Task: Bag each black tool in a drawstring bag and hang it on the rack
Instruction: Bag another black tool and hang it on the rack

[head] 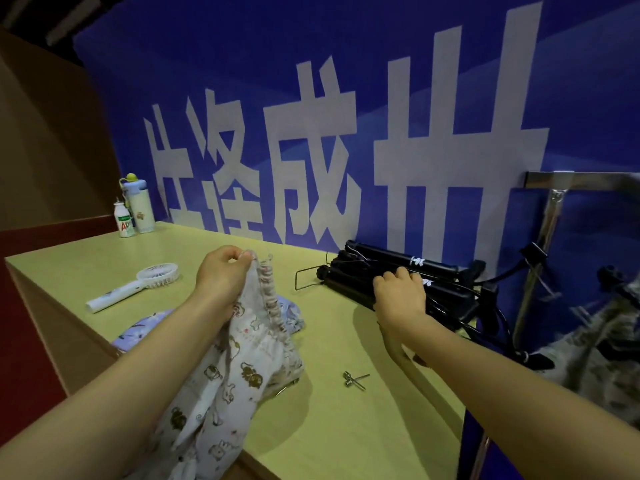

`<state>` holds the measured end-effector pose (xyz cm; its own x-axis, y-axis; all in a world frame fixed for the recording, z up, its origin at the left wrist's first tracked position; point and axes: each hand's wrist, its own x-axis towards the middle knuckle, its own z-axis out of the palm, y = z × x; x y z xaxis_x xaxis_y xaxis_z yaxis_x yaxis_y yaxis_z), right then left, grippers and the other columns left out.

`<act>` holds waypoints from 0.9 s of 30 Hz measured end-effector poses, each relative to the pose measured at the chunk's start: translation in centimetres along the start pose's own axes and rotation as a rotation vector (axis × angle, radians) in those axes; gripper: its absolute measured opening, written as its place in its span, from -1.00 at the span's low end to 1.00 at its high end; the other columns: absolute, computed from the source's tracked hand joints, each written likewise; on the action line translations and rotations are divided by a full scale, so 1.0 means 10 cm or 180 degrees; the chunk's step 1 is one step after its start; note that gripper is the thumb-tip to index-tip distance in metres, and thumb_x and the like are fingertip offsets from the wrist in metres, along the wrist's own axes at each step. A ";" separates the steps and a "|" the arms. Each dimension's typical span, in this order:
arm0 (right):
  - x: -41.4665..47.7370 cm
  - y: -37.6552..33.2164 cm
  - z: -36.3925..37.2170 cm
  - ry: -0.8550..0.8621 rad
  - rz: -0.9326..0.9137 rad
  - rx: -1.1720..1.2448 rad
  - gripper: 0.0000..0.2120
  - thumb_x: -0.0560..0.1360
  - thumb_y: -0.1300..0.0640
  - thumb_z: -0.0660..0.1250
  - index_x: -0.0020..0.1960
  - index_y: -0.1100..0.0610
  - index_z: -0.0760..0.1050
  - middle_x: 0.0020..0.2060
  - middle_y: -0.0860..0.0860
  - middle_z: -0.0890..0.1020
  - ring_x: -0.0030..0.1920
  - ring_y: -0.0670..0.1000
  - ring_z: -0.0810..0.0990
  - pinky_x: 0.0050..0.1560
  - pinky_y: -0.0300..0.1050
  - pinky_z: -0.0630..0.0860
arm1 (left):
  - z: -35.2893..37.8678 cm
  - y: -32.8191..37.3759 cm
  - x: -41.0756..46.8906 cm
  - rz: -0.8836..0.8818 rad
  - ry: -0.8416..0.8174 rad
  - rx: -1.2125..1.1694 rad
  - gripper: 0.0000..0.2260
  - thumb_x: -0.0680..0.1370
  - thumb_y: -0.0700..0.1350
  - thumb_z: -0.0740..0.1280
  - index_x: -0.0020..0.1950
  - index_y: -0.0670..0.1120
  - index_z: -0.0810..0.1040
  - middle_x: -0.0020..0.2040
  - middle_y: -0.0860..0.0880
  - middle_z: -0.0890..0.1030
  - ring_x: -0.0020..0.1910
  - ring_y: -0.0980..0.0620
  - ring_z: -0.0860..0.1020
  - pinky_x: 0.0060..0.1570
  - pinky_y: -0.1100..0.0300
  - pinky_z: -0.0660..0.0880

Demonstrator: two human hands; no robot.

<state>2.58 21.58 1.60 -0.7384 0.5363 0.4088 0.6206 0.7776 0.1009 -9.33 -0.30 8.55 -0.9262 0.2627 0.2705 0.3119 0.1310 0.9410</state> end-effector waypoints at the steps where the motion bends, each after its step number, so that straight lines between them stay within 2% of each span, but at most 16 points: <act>1: 0.03 0.00 0.02 -0.0015 -0.0048 -0.0092 -0.67 0.47 0.06 0.37 0.20 0.08 0.46 0.11 0.04 0.54 0.18 0.09 0.40 0.20 -0.02 0.31 | 0.01 -0.02 0.01 -0.0022 -0.0018 -0.0020 -0.73 0.57 -0.13 0.27 -0.33 -0.09 0.42 -0.22 -0.18 0.52 -0.19 -0.08 0.45 -0.14 0.11 0.36; 5: 0.12 0.00 0.07 -0.0104 0.0001 -0.0256 -0.63 0.44 -0.07 0.38 0.17 0.09 0.49 0.14 0.05 0.49 0.21 0.09 0.38 0.24 -0.01 0.30 | 0.02 -0.10 0.06 -0.0081 -0.0021 -0.0011 -0.76 0.57 -0.12 0.27 -0.30 -0.10 0.43 -0.22 -0.21 0.49 -0.21 -0.08 0.43 -0.17 0.12 0.34; 10: 0.14 -0.08 0.06 -0.0204 0.0059 -0.0606 -0.64 0.46 -0.05 0.36 0.18 0.12 0.49 0.12 0.08 0.51 0.17 0.10 0.41 0.22 -0.03 0.32 | -0.01 -0.11 0.10 -0.0090 0.0038 0.0049 -0.74 0.57 -0.10 0.26 -0.33 -0.07 0.41 -0.26 -0.18 0.45 -0.23 -0.06 0.39 -0.18 0.12 0.32; 14: 0.12 -0.11 0.02 -0.0314 -0.0117 -0.0670 -0.66 0.47 -0.06 0.35 0.17 0.11 0.51 0.11 0.09 0.53 0.15 0.10 0.43 0.19 -0.03 0.32 | -0.01 -0.13 0.10 -0.0193 0.0011 -0.0080 -0.78 0.56 -0.09 0.28 -0.29 -0.09 0.44 -0.21 -0.18 0.47 -0.20 -0.07 0.41 -0.15 0.10 0.36; 17: 0.08 -0.10 0.04 -0.0307 -0.0043 -0.0286 -0.68 0.50 -0.01 0.32 0.18 0.14 0.49 0.13 0.12 0.47 0.13 0.11 0.45 0.08 -0.04 0.41 | -0.04 -0.15 0.11 -0.0231 0.0003 -0.0111 -0.77 0.56 -0.10 0.28 -0.30 -0.08 0.45 -0.20 -0.19 0.48 -0.20 -0.07 0.43 -0.15 0.08 0.38; 20: 0.05 -0.08 0.02 -0.0322 0.0072 0.0134 -0.71 0.52 0.04 0.29 0.17 0.17 0.44 0.10 0.13 0.43 -0.05 0.09 0.52 -0.20 -0.11 0.46 | -0.10 -0.17 0.11 -0.0262 -0.0003 -0.0126 -0.77 0.56 -0.09 0.28 -0.30 -0.08 0.45 -0.20 -0.20 0.48 -0.20 -0.08 0.44 -0.14 0.06 0.39; 21: 0.06 -0.08 -0.01 -0.0304 0.0076 0.0238 -0.73 0.53 0.06 0.28 0.17 0.17 0.42 0.07 0.13 0.45 -0.10 0.08 0.54 -0.24 -0.11 0.47 | -0.12 -0.18 0.12 -0.0268 0.0013 -0.0117 -0.76 0.55 -0.10 0.28 -0.31 -0.07 0.45 -0.20 -0.20 0.48 -0.20 -0.08 0.43 -0.14 0.07 0.39; 23: 0.07 -0.06 -0.11 -0.0182 0.0032 0.0386 -0.73 0.54 0.06 0.27 0.17 0.17 0.39 0.03 0.13 0.51 -0.09 0.10 0.56 -0.18 -0.07 0.52 | -0.15 -0.19 0.13 -0.0277 0.0073 -0.0121 -0.74 0.56 -0.11 0.28 -0.34 -0.07 0.42 -0.21 -0.20 0.46 -0.21 -0.08 0.42 -0.15 0.07 0.37; 27: 0.08 -0.03 -0.38 0.0293 -0.0192 0.0639 -0.68 0.54 -0.02 0.27 0.18 0.15 0.36 0.02 0.11 0.53 -0.05 0.09 0.53 -0.17 -0.08 0.47 | -0.23 -0.19 0.14 -0.0276 0.0156 -0.0073 -0.73 0.56 -0.10 0.26 -0.34 -0.07 0.40 -0.25 -0.19 0.45 -0.23 -0.08 0.41 -0.17 0.07 0.36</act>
<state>2.84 20.48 5.36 -0.7396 0.4619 0.4896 0.5045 0.8619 -0.0510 -11.70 -2.36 7.64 -0.9589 0.2040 0.1970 0.2259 0.1292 0.9656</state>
